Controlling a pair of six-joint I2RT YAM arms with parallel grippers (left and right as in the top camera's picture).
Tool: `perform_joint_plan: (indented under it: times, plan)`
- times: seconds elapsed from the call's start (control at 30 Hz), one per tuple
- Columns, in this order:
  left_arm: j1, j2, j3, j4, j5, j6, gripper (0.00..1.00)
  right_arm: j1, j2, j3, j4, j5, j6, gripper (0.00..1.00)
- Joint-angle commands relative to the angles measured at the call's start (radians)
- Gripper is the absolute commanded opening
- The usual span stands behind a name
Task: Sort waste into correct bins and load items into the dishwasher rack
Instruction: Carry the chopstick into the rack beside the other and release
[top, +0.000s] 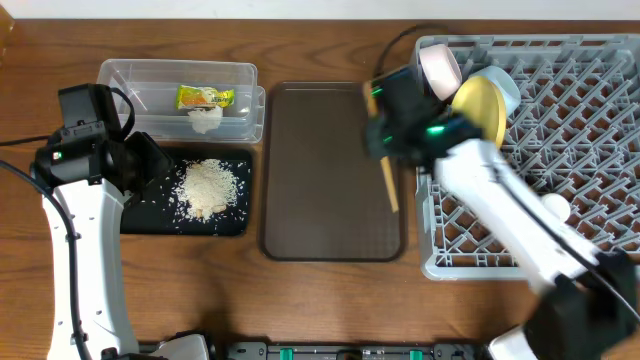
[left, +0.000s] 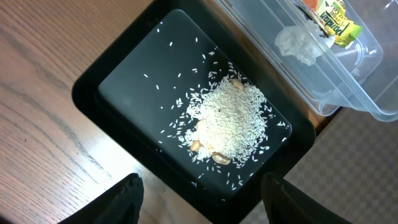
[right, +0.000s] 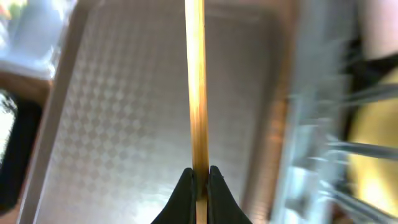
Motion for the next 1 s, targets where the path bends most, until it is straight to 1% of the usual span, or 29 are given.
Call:
perform_joint_plan:
  times: [0.0, 0.07, 0.17, 0.23, 0.57, 0.6, 0.73, 0.77, 0.83, 0.87, 0.9, 0.97]
  plan:
    - [0.004, -0.002, 0.007, -0.003, -0.002, -0.010, 0.64, -0.091, -0.050, 0.008, -0.058, -0.060, -0.057, 0.01]
    - [0.004, -0.002, 0.007, -0.003, -0.002, -0.010, 0.64, -0.138, -0.059, 0.008, -0.106, -0.060, -0.068, 0.01]
    - [0.004, -0.002, 0.007, -0.003, -0.002, -0.010, 0.64, -0.203, -0.048, -0.001, -0.181, -0.060, -0.122, 0.01]
    - [0.004, -0.002, 0.007, -0.003, -0.002, -0.010, 0.64, -0.223, -0.037, -0.013, -0.203, -0.059, -0.129, 0.01]
    - [0.004, -0.002, 0.007, -0.003, -0.001, -0.009, 0.64, -0.245, 0.091, -0.064, -0.187, -0.060, -0.124, 0.01]
    - [0.004, -0.002, 0.007, -0.003, -0.001, -0.009, 0.64, -0.245, 0.105, -0.064, -0.187, -0.059, -0.120, 0.03]
    - [0.001, -0.002, 0.007, -0.003, -0.001, -0.009, 0.64, -0.245, 0.125, -0.064, -0.172, -0.060, -0.120, 0.11]
    - [0.001, -0.002, 0.007, -0.003, -0.001, -0.009, 0.64, -0.244, 0.124, -0.064, -0.167, -0.060, -0.120, 0.14]
    - [0.001, -0.002, 0.007, -0.003, -0.001, -0.009, 0.64, -0.245, 0.121, -0.064, -0.161, -0.060, -0.120, 0.32]
    - [0.001, -0.002, 0.007, -0.003, -0.001, -0.009, 0.64, -0.245, 0.119, -0.063, -0.158, -0.060, -0.121, 0.39]
    - [0.001, -0.002, 0.007, -0.003, -0.001, -0.009, 0.68, -0.245, 0.119, -0.063, -0.157, -0.060, -0.121, 0.43]
    - [-0.011, -0.002, 0.007, 0.001, -0.002, -0.008, 0.70, -0.244, 0.119, -0.063, -0.158, -0.061, -0.121, 0.54]
